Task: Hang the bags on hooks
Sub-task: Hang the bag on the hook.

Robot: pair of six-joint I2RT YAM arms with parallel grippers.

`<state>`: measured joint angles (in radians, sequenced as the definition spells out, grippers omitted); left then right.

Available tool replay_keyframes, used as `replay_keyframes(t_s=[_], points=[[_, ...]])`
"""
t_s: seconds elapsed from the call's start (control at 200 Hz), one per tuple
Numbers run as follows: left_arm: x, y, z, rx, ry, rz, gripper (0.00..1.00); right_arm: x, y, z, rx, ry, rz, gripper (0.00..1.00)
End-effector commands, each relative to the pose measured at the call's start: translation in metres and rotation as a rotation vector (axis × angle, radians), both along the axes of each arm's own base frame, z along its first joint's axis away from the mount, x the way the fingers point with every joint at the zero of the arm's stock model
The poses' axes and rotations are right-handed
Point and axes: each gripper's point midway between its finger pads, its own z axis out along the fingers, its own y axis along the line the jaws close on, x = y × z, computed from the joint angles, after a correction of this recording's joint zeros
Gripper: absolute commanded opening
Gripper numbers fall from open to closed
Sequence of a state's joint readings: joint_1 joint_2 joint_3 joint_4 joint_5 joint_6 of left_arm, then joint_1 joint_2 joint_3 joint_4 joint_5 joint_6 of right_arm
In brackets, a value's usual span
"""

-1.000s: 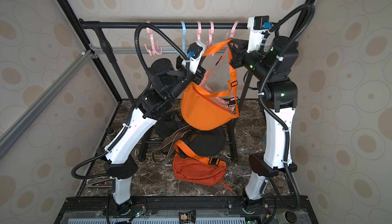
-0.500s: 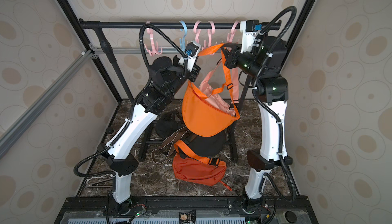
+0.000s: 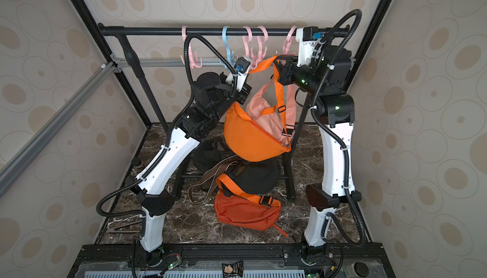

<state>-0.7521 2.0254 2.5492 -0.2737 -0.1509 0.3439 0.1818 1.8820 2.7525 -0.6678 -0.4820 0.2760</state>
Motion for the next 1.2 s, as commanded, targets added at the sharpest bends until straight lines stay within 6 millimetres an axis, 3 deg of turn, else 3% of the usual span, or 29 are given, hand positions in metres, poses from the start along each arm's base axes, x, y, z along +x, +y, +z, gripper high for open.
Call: replay_keyframes(t_s=[0.0, 0.26, 0.51, 0.74, 0.825, 1.095, 1.195], points=[[-0.012, 0.019, 0.029, -0.072, -0.019, -0.012, 0.0, -0.025, -0.008, 0.032, 0.032, -0.093, 0.005, 0.0], [-0.037, 0.024, 0.053, -0.15, -0.02, -0.11, 0.0, -0.051, -0.007, 0.061, 0.093, -0.169, 0.052, 0.0], [-0.027, 0.05, 0.061, -0.221, -0.024, 0.039, 0.0, -0.028, -0.005, 0.055, 0.132, -0.146, 0.041, 0.0], [-0.007, 0.058, 0.047, -0.181, -0.032, 0.17, 0.0, -0.001, -0.005, 0.043, 0.128, -0.128, -0.017, 0.0], [-0.006, 0.06, 0.052, -0.182, -0.057, 0.189, 0.0, -0.001, -0.009, 0.048, 0.131, -0.15, -0.04, 0.0], [-0.024, 0.075, 0.093, -0.276, -0.167, 0.176, 0.0, -0.008, -0.005, 0.057, 0.136, -0.184, -0.016, 0.0], [-0.023, 0.074, 0.093, -0.284, -0.175, 0.178, 0.0, -0.01, -0.007, 0.058, 0.125, -0.197, -0.036, 0.0]])
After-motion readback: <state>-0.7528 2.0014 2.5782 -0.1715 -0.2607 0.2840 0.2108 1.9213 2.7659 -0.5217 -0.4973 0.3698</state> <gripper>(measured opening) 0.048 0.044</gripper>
